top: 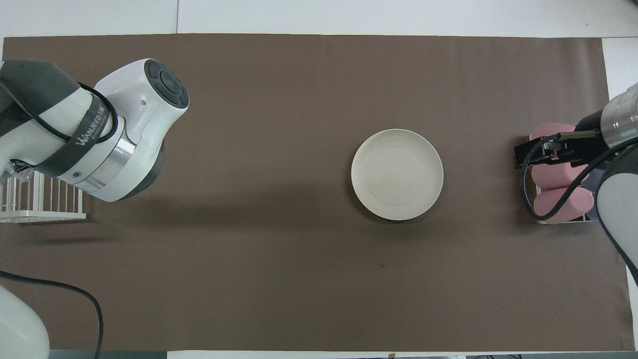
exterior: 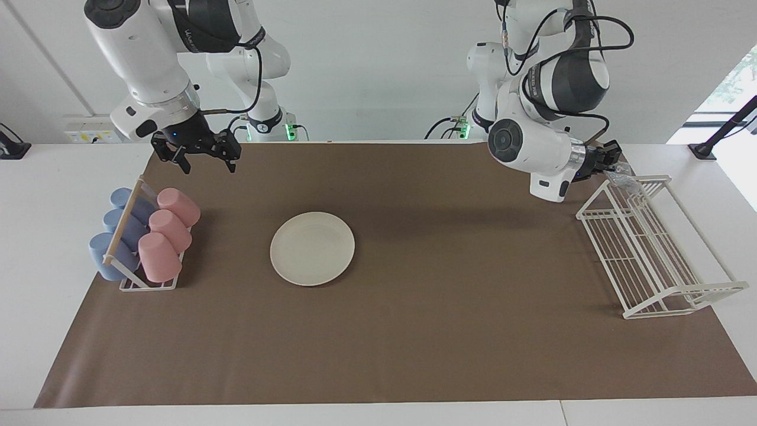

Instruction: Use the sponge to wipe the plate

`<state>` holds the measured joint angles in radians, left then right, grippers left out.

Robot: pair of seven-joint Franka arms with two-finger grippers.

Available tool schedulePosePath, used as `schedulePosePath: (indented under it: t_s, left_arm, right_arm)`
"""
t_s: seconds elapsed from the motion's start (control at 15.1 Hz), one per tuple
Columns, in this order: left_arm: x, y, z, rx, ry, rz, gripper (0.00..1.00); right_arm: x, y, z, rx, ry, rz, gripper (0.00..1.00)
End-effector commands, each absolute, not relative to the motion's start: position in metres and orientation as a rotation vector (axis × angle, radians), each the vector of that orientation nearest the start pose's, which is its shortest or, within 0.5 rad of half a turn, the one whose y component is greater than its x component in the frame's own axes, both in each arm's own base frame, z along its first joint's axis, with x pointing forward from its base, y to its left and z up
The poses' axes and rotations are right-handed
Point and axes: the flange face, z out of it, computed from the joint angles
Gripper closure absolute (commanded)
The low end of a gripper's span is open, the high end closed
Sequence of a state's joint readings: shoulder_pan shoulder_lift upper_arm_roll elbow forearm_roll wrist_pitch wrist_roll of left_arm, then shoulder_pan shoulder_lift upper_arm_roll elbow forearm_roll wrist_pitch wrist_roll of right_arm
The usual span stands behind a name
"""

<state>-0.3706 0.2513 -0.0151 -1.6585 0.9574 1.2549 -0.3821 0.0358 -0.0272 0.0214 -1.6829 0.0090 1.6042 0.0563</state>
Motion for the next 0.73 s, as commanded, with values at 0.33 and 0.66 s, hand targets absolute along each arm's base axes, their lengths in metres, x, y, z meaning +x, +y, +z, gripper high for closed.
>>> schedulePosePath:
  t_s: [0.33, 0.66]
  left_arm:
    - [0.640, -0.077, 0.416, -1.946, -0.019, 0.121, 1.00]
    - [0.644, -0.056, 0.399, -1.957, -0.065, 0.072, 1.00]
  right_arm:
    - [0.543, 0.036, 0.593, -3.156, 0.002, 0.081, 0.00]
    - [0.544, 0.036, 0.593, -3.157, 0.001, 0.074, 0.00]
